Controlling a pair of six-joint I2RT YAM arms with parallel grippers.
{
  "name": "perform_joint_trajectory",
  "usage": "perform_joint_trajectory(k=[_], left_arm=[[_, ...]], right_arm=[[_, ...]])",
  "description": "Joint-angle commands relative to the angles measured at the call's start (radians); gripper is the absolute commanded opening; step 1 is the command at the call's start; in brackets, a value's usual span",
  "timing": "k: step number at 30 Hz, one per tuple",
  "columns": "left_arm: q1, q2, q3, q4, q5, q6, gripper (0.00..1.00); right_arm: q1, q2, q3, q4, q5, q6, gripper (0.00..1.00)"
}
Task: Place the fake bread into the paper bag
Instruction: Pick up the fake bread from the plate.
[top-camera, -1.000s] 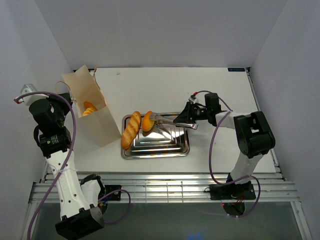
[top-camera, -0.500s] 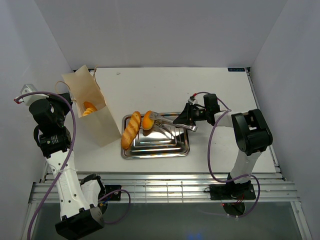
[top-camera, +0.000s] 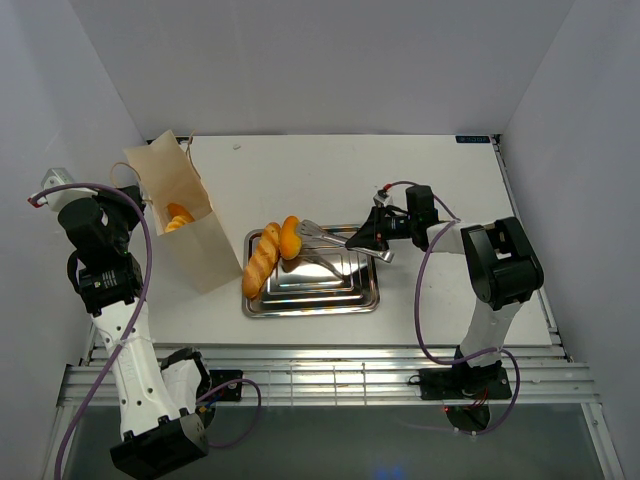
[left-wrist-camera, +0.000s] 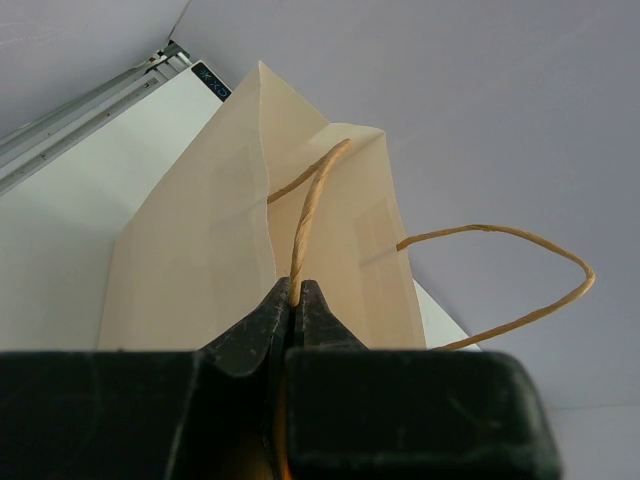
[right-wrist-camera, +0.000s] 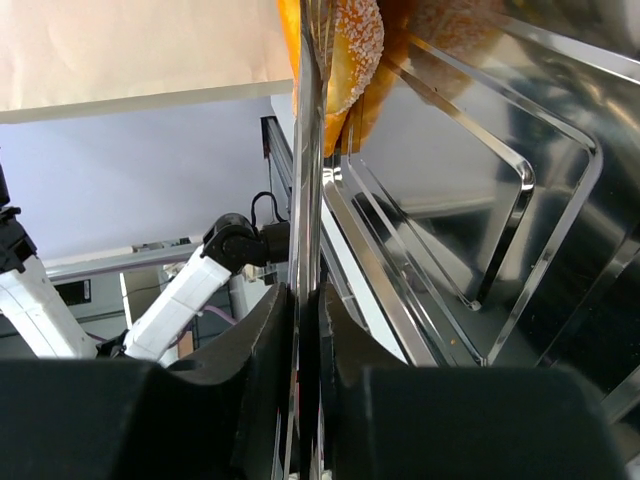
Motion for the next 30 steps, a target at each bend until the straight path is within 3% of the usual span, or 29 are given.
perform_joint_trajectory(k=[1,11,19,30], left_arm=[[0.000,-0.015,-0.004,0.007,0.016,0.002,0.00],[0.000,-0.015,0.003,0.004,0.018,0.005,0.00],[0.000,-0.025,0.000,0.003,0.021,-0.002,0.00],[0.000,-0.044,0.017,-0.016,0.021,-0.003,0.00]], right_arm=[[0.004,-0.011,0.007,0.057,-0.038,0.019,0.10],[0.006,-0.144,-0.002,0.031,-0.033,0.039,0.08],[0.052,-0.293,0.097,-0.099,-0.012,0.021,0.08],[0.243,-0.338,0.473,-0.165,0.048,0.088,0.08]])
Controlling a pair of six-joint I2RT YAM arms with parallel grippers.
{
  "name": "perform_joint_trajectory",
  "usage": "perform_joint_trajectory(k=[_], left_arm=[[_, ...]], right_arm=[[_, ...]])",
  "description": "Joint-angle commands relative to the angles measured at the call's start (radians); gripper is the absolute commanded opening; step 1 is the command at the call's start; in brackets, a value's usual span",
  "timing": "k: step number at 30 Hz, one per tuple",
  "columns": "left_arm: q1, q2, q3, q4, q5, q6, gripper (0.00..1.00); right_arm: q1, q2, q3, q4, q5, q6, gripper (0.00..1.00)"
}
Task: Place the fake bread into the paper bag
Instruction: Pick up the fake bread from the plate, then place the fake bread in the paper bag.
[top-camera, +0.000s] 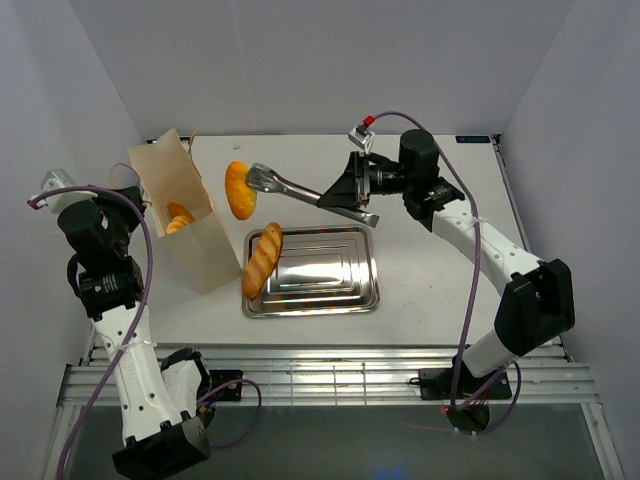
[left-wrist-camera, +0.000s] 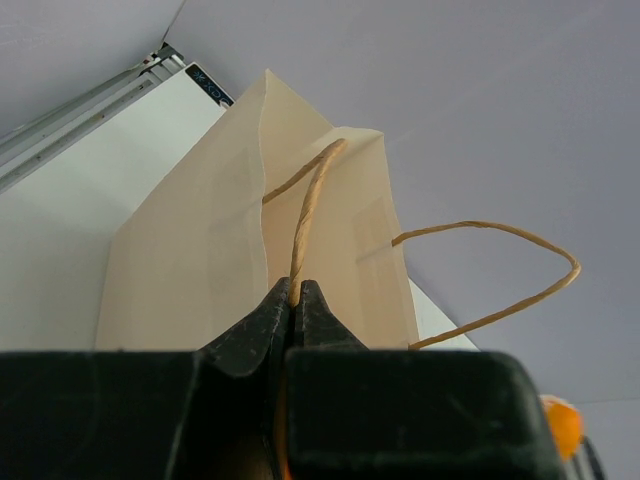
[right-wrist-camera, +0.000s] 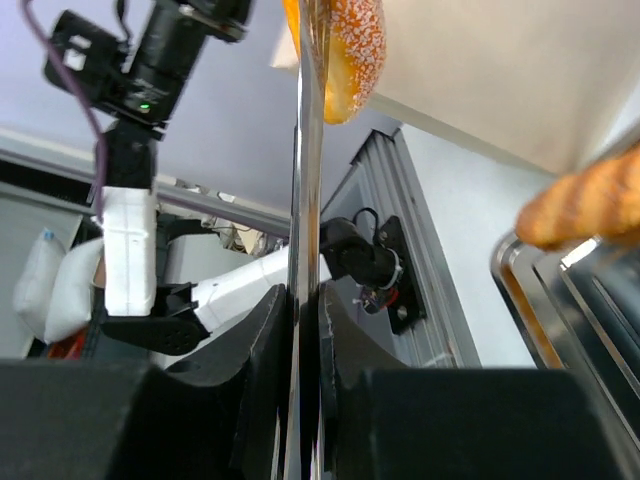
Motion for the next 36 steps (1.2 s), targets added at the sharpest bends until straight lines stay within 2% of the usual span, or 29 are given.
perform_joint_trajectory(k=[1,6,11,23,29,36], left_arm=[[0.000,-0.025,0.019,-0.010,0.015,-0.002,0.00],[0.000,-0.030,0.025,-0.011,0.021,-0.006,0.00],[0.000,-0.028,0.033,-0.017,0.018,-0.006,0.00],[0.002,-0.034,0.030,-0.020,0.018,-0.005,0.00],[0.000,-0.033,0.031,-0.019,0.021,-0.006,0.00],[0.000,-0.034,0.030,-0.020,0.021,-0.006,0.00]], right_arm=[[0.066,-0.014,0.172,0.015,0.021,0.034,0.08],[0.150,0.075,0.295,0.080,0.055,0.098,0.08],[0.210,0.166,0.414,0.075,0.084,0.115,0.08],[0.245,0.235,0.384,0.172,0.128,0.193,0.08],[0.267,0.258,0.373,0.210,0.130,0.238,0.20],[0.271,0.267,0.349,0.251,0.128,0.276,0.27]])
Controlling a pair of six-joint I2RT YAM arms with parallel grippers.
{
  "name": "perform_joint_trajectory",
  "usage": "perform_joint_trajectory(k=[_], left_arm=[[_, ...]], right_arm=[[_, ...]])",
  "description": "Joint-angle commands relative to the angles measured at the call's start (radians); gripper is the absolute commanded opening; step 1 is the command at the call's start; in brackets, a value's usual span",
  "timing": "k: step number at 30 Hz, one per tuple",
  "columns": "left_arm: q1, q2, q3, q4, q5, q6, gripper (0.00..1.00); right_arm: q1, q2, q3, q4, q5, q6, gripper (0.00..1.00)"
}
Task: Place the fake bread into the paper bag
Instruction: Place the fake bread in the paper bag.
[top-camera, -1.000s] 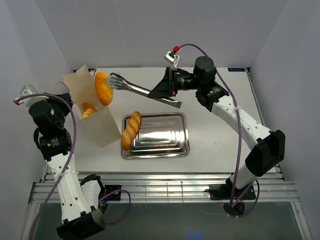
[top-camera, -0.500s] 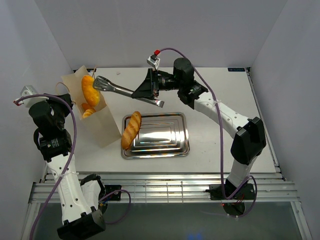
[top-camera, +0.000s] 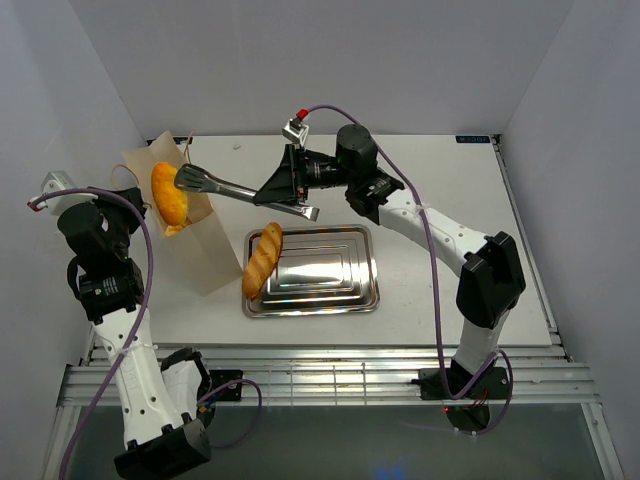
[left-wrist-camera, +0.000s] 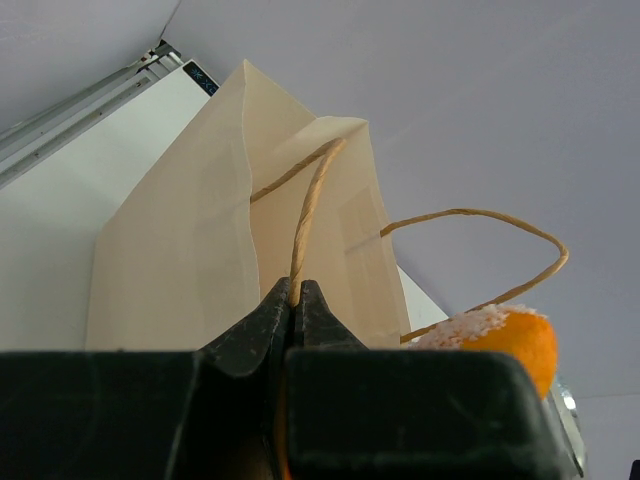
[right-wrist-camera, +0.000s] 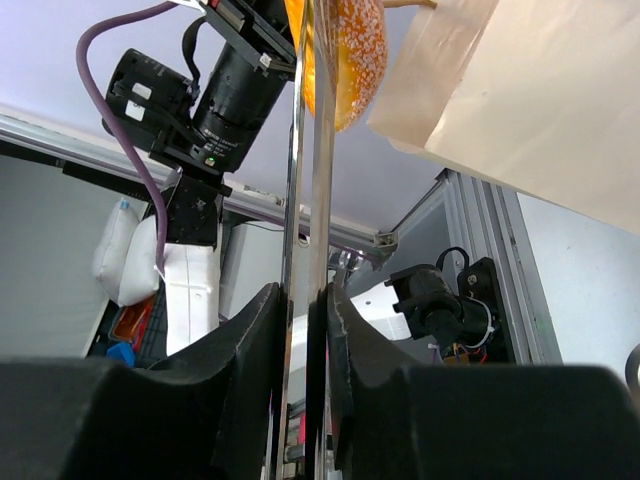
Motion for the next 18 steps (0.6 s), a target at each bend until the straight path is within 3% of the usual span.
perform_joint_trajectory(k=[1,8,18], left_arm=[[0.000,-0.018,0.029,-0.004,0.015,-0.005,0.00],[0.000,-0.016,0.029,-0.004,0.015,-0.006,0.00],[0.000,-0.016,0.026,-0.002,0.015,-0.006,0.00]], right_arm=[[0.002,-0.001,-0.018,0.108,0.000,0.038,0.28],[0.002,0.007,-0.035,0.138,0.000,0.070,0.37],[0.003,0.022,-0.030,0.158,0.002,0.095,0.39]])
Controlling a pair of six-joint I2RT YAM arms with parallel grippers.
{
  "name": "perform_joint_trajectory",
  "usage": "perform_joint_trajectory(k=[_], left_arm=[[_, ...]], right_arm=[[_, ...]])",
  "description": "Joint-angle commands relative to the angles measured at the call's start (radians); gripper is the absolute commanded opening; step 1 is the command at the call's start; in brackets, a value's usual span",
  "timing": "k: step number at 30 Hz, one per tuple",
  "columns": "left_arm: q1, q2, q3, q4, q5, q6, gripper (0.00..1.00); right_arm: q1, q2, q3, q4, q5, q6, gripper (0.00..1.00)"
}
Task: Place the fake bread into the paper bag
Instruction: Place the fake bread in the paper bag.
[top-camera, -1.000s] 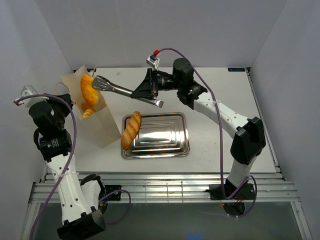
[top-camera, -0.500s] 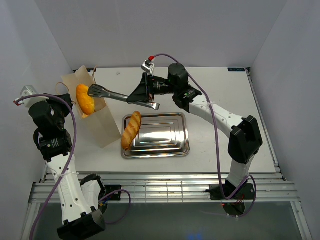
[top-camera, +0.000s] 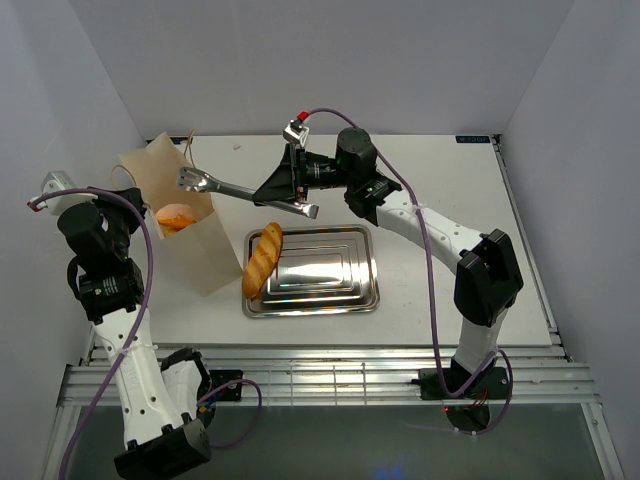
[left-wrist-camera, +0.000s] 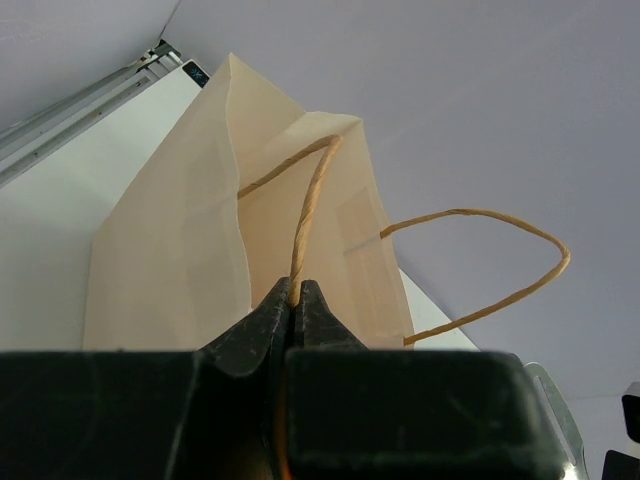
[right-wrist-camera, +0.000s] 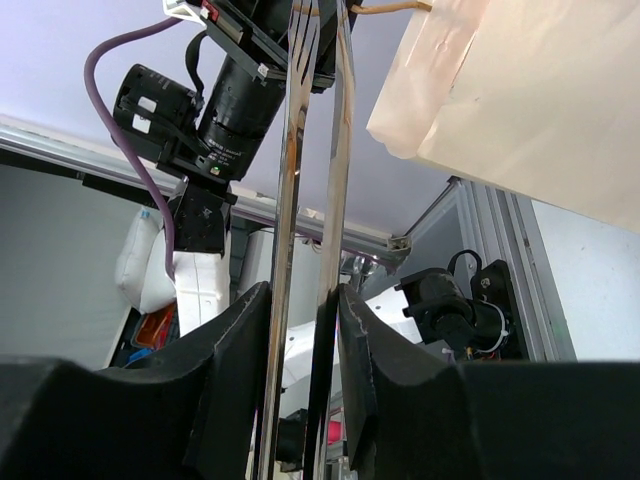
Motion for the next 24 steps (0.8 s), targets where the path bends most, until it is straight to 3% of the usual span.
perform_joint_trajectory(k=[1,11,16,24], left_arm=[[0.002,-0.016,0.026,-0.003,0.013,-0.004,0.00],[0.000,-0.016,0.029,-0.003,0.013,-0.002,0.00],[0.000,-0.013,0.029,0.000,0.017,-0.002,0.00],[0.000,-0.010,0.034,-0.002,0.012,0.004,0.00]], right_arm=[[0.003,0.004,0.008,0.075,0.002,0.013,0.39],[-0.002,-0.088,-0.025,0.063,-0.016,-0.009,0.36],[-0.043,-0.242,-0.059,-0.217,0.019,-0.205,0.36],[-0.198,-0.464,-0.225,-0.323,-0.033,-0.308,0.33]])
